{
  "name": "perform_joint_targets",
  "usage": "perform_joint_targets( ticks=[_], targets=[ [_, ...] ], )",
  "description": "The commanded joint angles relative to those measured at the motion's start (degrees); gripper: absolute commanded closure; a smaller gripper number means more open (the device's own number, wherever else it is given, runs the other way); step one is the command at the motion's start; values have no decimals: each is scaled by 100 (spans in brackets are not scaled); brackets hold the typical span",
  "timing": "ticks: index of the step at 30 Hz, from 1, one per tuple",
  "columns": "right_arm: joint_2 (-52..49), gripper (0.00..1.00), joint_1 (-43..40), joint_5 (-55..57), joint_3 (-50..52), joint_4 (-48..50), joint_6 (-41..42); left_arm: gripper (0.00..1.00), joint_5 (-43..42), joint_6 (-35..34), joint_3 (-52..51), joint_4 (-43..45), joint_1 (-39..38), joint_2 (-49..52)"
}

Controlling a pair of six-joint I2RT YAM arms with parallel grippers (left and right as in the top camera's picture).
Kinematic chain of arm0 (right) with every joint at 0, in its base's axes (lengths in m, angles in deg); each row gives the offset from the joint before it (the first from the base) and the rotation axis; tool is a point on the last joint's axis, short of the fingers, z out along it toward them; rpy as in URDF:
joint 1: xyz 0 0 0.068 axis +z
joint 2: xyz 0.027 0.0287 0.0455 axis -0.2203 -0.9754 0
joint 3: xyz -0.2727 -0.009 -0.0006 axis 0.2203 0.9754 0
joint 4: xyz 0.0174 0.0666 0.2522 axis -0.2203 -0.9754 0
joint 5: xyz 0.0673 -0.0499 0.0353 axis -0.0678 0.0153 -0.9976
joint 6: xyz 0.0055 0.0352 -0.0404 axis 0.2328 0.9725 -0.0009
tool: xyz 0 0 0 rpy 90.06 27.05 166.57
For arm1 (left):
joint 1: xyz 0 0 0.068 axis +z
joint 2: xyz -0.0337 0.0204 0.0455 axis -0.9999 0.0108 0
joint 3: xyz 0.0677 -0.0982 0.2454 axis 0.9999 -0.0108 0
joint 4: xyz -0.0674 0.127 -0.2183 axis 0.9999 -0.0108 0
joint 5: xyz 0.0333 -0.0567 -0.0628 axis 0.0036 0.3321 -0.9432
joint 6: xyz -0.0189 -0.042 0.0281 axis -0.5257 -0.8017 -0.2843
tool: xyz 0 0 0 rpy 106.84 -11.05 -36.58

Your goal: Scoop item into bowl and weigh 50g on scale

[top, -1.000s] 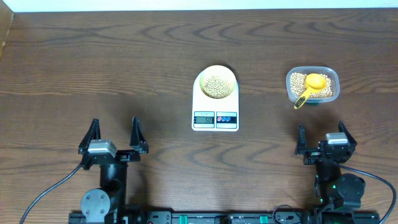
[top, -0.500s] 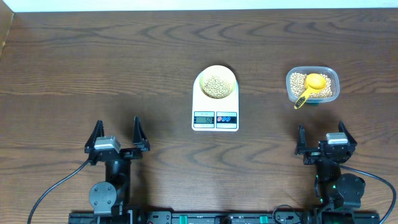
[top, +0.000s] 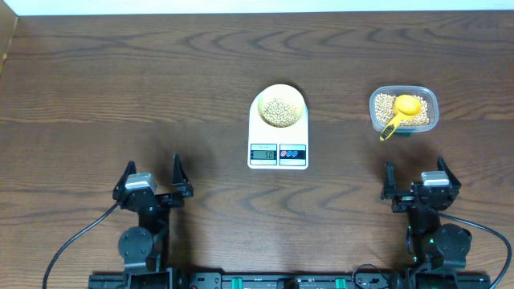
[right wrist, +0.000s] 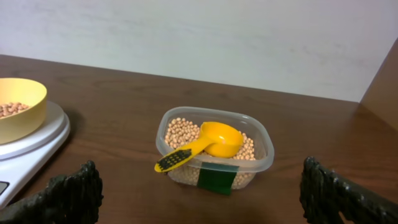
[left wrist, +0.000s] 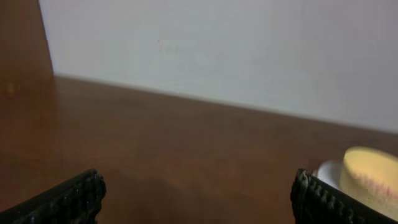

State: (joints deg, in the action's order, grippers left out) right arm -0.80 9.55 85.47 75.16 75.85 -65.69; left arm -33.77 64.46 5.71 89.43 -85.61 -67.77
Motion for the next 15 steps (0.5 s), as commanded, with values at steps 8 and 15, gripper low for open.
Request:
perform_joint_targets(
  ticks=[8, 15],
  targets=[
    [35, 1, 28, 59, 11, -26, -61, 2, 205, -46, -13, -667, 28, -48],
    [35, 1, 28, 59, 11, -26, -63, 2, 203, -48, -13, -667, 28, -48]
  ],
)
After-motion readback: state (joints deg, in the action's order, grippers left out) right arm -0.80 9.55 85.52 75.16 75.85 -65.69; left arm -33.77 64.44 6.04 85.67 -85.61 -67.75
